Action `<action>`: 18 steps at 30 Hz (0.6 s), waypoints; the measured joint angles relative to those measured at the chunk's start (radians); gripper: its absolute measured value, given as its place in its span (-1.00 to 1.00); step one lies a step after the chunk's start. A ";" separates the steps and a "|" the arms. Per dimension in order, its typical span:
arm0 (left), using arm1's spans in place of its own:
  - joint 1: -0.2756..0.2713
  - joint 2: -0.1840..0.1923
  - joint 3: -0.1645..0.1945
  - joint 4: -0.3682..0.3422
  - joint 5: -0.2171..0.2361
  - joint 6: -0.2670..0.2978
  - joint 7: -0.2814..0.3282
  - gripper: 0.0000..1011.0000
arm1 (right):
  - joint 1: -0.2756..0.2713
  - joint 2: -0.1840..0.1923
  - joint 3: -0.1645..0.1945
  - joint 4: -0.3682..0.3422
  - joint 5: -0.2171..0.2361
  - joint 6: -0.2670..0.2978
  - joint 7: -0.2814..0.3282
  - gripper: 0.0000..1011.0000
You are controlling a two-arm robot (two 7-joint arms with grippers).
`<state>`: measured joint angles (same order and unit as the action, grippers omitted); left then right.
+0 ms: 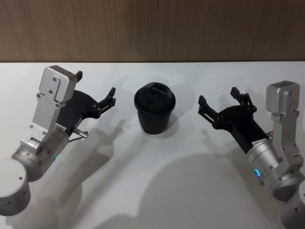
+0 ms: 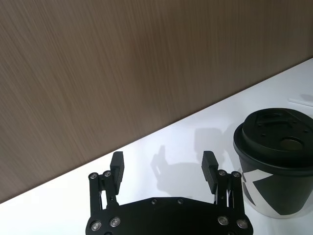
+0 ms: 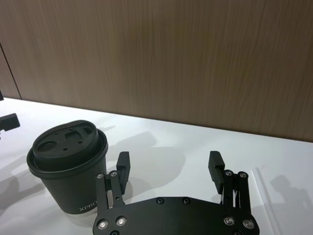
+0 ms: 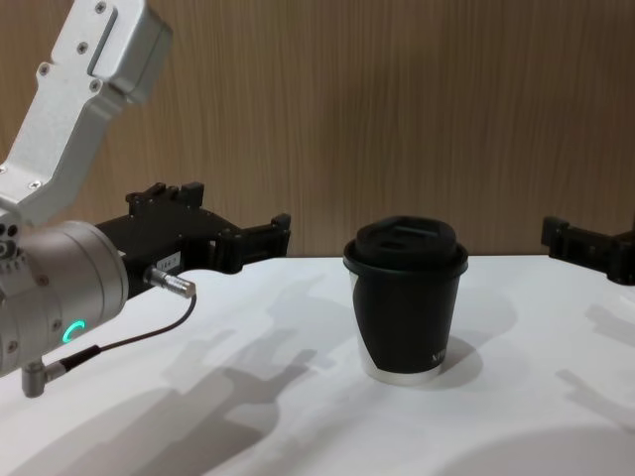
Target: Pick up the straw with one hand, pass it to the other hand, and insert it into the cup.
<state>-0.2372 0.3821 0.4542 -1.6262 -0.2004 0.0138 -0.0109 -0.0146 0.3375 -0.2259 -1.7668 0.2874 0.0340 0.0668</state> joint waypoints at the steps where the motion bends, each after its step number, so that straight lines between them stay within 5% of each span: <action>1: 0.000 0.000 0.000 0.000 0.000 0.000 0.000 0.98 | 0.000 0.000 0.000 0.000 0.000 0.000 0.000 0.98; 18: 0.000 0.000 0.000 0.000 0.000 0.000 0.000 0.98 | 0.001 0.000 0.012 0.001 0.002 0.003 0.001 0.98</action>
<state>-0.2372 0.3821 0.4542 -1.6262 -0.2004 0.0139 -0.0109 -0.0141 0.3378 -0.2144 -1.7655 0.2890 0.0369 0.0678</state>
